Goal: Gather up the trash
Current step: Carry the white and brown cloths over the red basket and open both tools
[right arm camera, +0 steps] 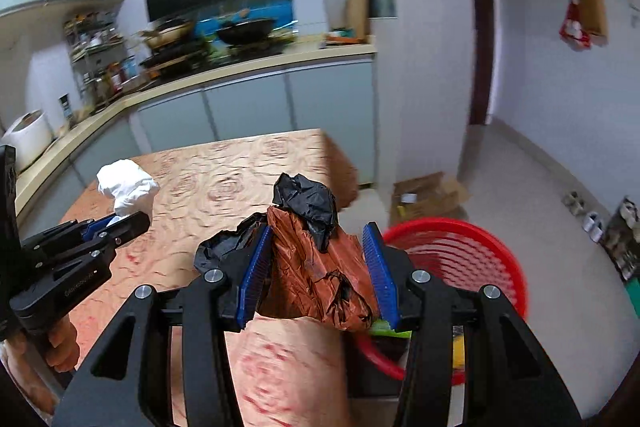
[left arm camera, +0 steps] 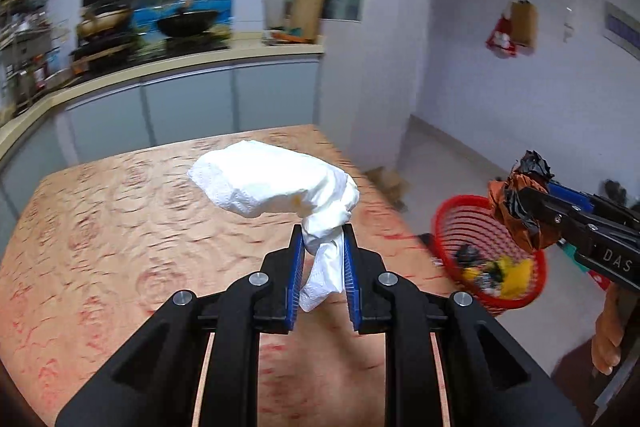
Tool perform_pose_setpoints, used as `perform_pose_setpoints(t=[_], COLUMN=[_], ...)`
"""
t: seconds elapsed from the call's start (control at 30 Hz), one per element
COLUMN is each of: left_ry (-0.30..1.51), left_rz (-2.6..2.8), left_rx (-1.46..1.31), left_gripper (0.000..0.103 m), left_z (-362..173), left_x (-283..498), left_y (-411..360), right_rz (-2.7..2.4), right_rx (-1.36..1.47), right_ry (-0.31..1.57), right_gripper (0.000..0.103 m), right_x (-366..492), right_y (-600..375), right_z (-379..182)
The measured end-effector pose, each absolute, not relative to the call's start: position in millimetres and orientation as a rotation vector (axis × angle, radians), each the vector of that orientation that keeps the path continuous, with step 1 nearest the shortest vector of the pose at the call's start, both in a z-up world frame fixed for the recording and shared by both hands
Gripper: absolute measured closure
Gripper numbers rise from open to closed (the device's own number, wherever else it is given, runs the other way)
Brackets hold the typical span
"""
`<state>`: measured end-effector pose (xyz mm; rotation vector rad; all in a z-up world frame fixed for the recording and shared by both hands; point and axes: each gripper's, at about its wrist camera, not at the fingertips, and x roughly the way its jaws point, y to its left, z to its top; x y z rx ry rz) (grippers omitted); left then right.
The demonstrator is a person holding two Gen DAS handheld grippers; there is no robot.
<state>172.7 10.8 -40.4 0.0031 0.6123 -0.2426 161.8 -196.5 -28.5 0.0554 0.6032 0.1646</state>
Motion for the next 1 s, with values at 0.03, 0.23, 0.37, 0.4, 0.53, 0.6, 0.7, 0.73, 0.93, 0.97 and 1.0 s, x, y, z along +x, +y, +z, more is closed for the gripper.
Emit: perform_pose_setpoints(t=[0.03,0.23,0.37,0.4,0.53,0.6,0.7,0.73,0.93,0.97,1.0], left_ry=[0.616,0.652,0.686,0.693,0.726,0.747,0.769,0.776,0.798,0.800,0.801], left_rz=[-0.261,-0.397,-0.482,-0.494,-0.529,-0.542,-0.547,-0.550,-0.561,-0.561,-0.562], left_rx=[0.006,0.023,0.055,0.064,0.093,0.104,0.115,0.113,0.117,0.119,0.120], left_gripper=[0.085,0.085,0.085,0.085,0.085,0.085,0.085,0.085,0.083,0.082,0.078], left_z=[-40.7,-44.4,-53.0,-55.8,-69.3,-78.6,-88.8,-91.1,-100.3,-101.1,-101.7], left_x=[174.3,186.7,196.2,199.1,210.4,215.1,223.6,225.7,231.9,232.4,232.4], left_y=[2.7,-60.5,-102.1,-109.0,-132.0,-138.4,-144.8,-147.5,-155.3,-158.4,-158.5], right_rz=[0.151,0.063,0.018,0.013,-0.016,-0.026,-0.037,-0.037,-0.044,-0.046,-0.047], right_rx=[0.056,0.075,0.087,0.092,0.105,0.112,0.123,0.127,0.140,0.140,0.140], right_ry=[0.602,0.605,0.640,0.650,0.682,0.695,0.720,0.728,0.766,0.771,0.772], right_gripper=[0.057,0.057,0.056,0.056,0.056,0.055,0.055,0.055,0.054,0.054,0.054], right_x=[160.7,155.6,159.3,159.3,162.4,164.9,169.7,171.4,182.9,184.0,184.8], right_y=[-203.1,-246.2,-269.0,-273.5,-288.8,-293.5,-301.3,-301.8,-306.9,-306.9,-307.7], right_z=[-28.5,-32.9,-45.5,-48.7,-63.7,-69.4,-80.0,-82.8,-97.8,-99.8,-101.6])
